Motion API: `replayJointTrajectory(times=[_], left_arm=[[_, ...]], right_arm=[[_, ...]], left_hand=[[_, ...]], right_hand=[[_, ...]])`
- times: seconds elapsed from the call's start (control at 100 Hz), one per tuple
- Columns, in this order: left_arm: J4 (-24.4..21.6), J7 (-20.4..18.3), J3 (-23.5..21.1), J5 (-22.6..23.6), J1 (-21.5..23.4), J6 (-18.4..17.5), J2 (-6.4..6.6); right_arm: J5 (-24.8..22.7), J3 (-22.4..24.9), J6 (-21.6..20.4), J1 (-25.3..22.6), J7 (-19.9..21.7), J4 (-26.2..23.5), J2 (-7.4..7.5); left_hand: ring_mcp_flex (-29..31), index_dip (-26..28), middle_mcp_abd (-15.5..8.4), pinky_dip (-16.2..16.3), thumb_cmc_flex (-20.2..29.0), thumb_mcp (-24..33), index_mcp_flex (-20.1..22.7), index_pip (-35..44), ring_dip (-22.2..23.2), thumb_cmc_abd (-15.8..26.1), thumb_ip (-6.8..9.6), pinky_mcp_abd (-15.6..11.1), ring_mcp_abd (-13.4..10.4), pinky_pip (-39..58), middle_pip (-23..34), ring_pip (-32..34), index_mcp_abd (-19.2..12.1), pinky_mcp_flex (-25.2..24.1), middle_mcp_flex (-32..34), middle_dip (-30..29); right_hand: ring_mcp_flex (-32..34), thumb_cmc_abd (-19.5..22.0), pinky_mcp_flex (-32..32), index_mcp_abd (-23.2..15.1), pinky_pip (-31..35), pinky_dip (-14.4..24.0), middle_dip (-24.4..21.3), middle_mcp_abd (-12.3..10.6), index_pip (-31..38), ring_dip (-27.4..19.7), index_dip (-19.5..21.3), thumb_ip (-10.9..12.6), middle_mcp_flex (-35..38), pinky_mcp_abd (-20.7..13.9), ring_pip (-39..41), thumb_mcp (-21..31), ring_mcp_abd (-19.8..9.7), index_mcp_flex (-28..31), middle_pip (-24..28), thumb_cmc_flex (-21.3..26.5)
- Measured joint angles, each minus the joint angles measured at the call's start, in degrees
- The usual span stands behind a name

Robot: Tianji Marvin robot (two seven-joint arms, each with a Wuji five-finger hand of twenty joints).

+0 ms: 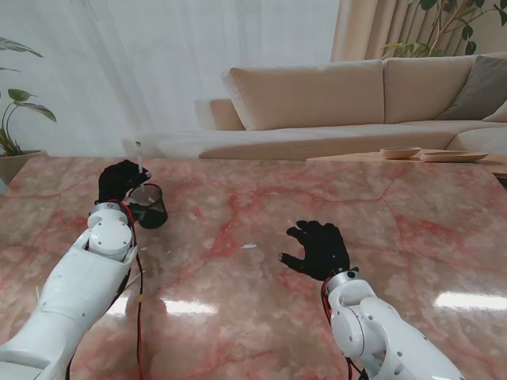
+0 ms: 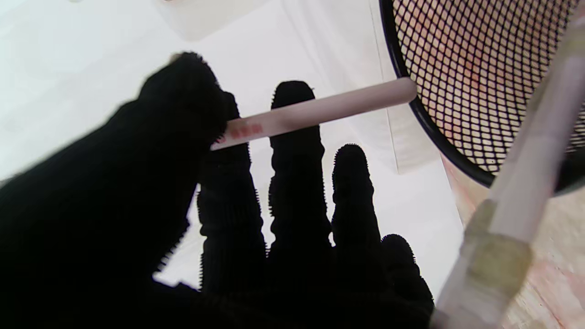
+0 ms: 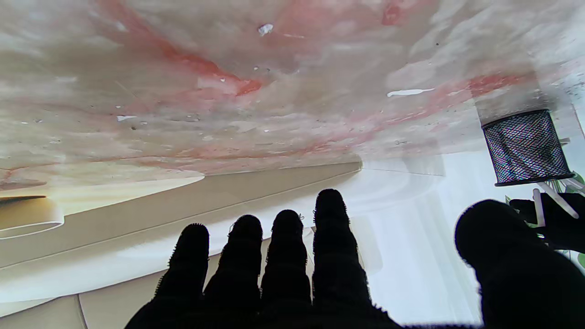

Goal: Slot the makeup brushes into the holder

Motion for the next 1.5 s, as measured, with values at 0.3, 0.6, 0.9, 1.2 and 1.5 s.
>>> replayJointTrajectory(times=[0.3,0.6,0.9,1.2,1.5], left_arm=[[0.64,0.10,-0.75,-0.59,0.35,-0.70,-0.04],[1.49,-1.06,-1.23,-1.94,0.72,-1.47,-0.04],[3.44,-1.47,-1.17,-1.59,0.67,-2.52,-0.05],[4.20,-2.29,-1.23,-0.88,0.70,-3.11,0.05],[5.37,-3.66,-1.07,-0.07,0.39,-4.14,0.42]], right_arm=[[0.10,-0.09,-0.08,0.13,-0.05,0.14,0.00],[0.38,-0.08,-0.04,0.12,-0.22,0.22,0.00],[0.79,-0.04,-0.08,0.19,-0.64,0.63,-0.03],[1.12,-0.11,-0.19,0.40,-0.78,0.98,-0.06],[1.30,-0.11,-0.24,0.41,-1.31,1.16,-0.13]], left_hand=[[-1.31,0.47,-0.01,1.55,0.07,0.00,0.00,0.02,0.00,0.00,0.00,0.00,-0.02,-2.16,-1.44,0.01,-0.05,-0.36,-0.01,-0.02],[-1.55,-0.11,-0.01,1.72,0.20,0.00,0.00,-1.35,0.00,0.36,0.04,0.00,-0.04,-4.97,-3.33,0.01,-0.05,-0.37,-0.69,-1.37],[-2.95,-0.26,-0.03,1.73,2.09,-1.39,-0.91,-4.20,0.00,2.19,0.84,0.11,-0.04,-5.66,-4.40,-1.29,0.15,-0.37,-2.56,-2.13],[-5.18,0.57,-0.09,1.08,2.64,-5.03,-1.87,-7.76,0.00,2.32,2.04,0.21,-0.04,-6.40,1.76,-2.35,0.97,-0.37,-8.77,-7.22],[-6.87,2.21,-0.18,-0.57,2.64,-6.74,-3.27,-13.38,0.00,2.32,2.14,0.71,-0.04,-7.13,6.14,-2.84,2.74,-0.37,-13.73,-13.17]], right_hand=[[0.00,-0.58,-0.01,-0.01,0.00,0.03,0.01,0.00,0.01,0.26,0.00,0.00,0.00,0.00,0.00,0.74,0.00,0.00,0.00,0.00],[0.00,-1.18,-0.04,-0.04,0.00,0.03,0.01,0.01,0.08,0.28,0.00,0.02,-0.02,0.00,0.00,1.96,0.00,0.00,0.00,0.76],[0.00,-1.20,-0.04,-0.04,0.00,0.03,0.02,0.01,0.09,0.29,0.00,0.02,-0.02,0.00,0.00,2.17,0.00,0.00,0.00,0.76],[0.00,-1.76,-0.04,-0.04,0.00,0.04,0.02,0.03,0.61,0.41,0.00,0.02,-0.02,0.00,0.00,2.40,0.00,0.00,0.00,1.39],[0.00,-1.76,-0.04,-0.04,0.00,0.04,0.02,0.04,0.62,0.44,0.00,0.02,-0.04,0.00,0.00,2.80,0.00,0.00,0.24,1.39]])
